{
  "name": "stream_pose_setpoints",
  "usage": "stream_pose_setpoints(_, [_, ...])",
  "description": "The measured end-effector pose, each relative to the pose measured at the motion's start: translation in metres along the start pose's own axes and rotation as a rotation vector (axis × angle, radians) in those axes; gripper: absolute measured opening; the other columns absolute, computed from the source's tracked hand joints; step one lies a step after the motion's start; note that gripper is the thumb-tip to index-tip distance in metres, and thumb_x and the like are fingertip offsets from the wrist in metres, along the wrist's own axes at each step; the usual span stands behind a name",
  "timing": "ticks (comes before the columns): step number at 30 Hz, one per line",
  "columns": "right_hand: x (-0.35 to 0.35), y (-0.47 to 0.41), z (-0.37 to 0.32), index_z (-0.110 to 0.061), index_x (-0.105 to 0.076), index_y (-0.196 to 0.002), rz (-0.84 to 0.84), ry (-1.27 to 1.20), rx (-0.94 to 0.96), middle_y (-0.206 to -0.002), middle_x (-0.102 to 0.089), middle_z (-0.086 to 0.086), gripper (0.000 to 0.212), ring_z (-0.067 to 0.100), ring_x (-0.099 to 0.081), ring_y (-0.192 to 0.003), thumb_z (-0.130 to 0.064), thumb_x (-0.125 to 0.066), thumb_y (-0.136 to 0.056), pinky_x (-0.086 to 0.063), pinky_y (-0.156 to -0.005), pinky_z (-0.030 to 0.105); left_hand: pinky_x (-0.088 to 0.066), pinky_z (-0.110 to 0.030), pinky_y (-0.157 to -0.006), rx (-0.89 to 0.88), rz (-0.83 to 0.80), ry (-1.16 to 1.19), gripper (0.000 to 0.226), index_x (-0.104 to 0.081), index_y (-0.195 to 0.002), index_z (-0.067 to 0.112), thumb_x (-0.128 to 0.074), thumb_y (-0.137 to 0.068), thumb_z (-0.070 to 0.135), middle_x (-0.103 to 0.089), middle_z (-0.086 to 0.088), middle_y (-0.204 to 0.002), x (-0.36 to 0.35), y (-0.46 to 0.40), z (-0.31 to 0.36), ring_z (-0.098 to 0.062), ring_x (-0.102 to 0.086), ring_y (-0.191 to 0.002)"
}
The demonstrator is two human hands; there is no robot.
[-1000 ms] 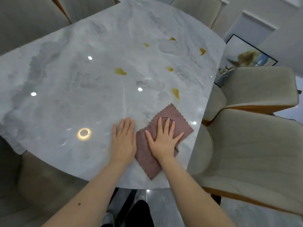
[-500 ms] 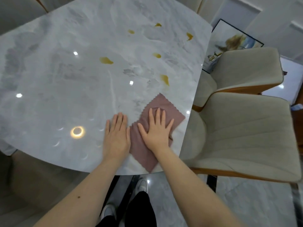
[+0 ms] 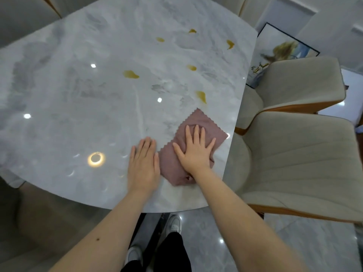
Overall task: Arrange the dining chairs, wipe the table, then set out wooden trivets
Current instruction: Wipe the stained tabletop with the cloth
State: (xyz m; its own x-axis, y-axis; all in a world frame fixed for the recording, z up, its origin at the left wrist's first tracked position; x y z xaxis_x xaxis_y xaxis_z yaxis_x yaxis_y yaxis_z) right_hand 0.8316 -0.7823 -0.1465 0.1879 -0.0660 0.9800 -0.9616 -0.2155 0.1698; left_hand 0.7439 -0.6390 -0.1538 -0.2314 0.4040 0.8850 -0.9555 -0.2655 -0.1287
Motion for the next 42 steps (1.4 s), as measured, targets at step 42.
stream_pose_setpoints(42, [0.058, -0.286, 0.068, -0.026, 0.005, -0.153, -0.013, 0.009, 0.192, -0.161, 0.009, 0.003, 0.088, 0.02, 0.014, -0.147, -0.077, -0.017, -0.084, 0.013, -0.114, 0.057, -0.011, -0.044, -0.114, 0.159, 0.048, -0.194, 0.058, -0.045, -0.137, 0.003, -0.025, -0.093, 0.034, -0.041, -0.018, -0.145, -0.043, -0.227, 0.015, -0.037, -0.035, -0.135])
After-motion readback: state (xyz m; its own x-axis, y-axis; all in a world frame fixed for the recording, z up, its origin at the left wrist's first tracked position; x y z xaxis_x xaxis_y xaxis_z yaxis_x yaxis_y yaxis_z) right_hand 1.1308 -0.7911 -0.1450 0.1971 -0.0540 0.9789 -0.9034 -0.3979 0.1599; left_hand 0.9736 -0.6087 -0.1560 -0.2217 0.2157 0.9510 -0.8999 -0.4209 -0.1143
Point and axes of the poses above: each hand's wrist, its own y-axis away from the middle knuckle, its own x-axis out of the back of the hand, z = x × y, the point moved 1 cm from there along -y, towards the middle knuckle
